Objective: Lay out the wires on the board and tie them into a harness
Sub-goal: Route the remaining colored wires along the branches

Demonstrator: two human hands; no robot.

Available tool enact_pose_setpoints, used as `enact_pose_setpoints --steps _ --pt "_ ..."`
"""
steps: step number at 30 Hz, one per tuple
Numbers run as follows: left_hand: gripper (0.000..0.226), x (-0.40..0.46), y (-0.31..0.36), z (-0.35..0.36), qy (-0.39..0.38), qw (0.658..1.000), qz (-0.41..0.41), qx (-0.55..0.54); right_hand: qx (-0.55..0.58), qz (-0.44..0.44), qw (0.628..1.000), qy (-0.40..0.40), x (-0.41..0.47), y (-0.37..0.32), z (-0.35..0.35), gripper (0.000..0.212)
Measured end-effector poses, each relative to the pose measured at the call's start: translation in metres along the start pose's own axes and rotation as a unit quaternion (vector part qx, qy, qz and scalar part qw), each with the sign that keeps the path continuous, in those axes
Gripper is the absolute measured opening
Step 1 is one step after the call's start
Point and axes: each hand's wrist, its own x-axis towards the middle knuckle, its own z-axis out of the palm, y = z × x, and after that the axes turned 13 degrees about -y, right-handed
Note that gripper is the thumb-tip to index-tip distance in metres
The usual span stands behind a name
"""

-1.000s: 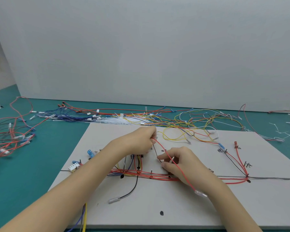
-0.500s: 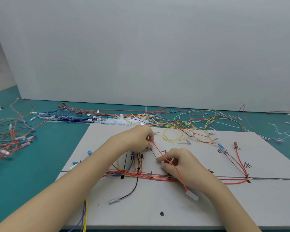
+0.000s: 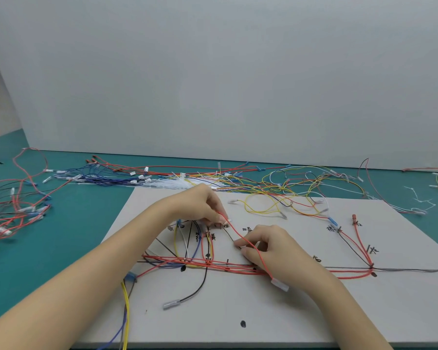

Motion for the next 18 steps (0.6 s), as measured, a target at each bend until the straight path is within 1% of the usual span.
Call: enact_pose_setpoints --steps 2,4,11,14,15,16,18 --pt "0.014 -0.001 0.001 -0.001 -0.007 1.000 -0.003 0.002 0.002 0.000 1.000 -0.003 -0.001 0.000 0.000 0.020" --pt "0.010 0.000 0.004 -0.003 -0.013 1.000 -0.016 0.020 0.005 0.003 1.000 -0.005 -0.001 -0.001 0.000 0.022" --pt "0.013 0.002 0.019 0.001 0.001 0.986 -0.065 0.156 0.001 0.011 1.000 -0.013 -0.003 -0.003 -0.001 0.024" --pt "0.014 0.003 0.021 0.006 0.010 0.979 -0.071 0.191 0.014 0.016 1.000 -0.015 -0.005 -0.005 -0.002 0.023" --pt "0.014 0.003 0.021 0.008 0.013 0.978 -0.070 0.197 0.039 0.018 0.999 -0.010 -0.005 -0.007 -0.002 0.025" --pt "0.015 0.002 0.022 0.009 0.015 0.977 -0.068 0.203 0.089 0.021 0.996 -0.002 -0.004 -0.010 -0.001 0.028" --pt "0.018 0.001 0.024 0.011 0.014 0.974 -0.068 0.214 0.233 0.016 0.972 0.012 -0.003 -0.016 -0.004 0.032"
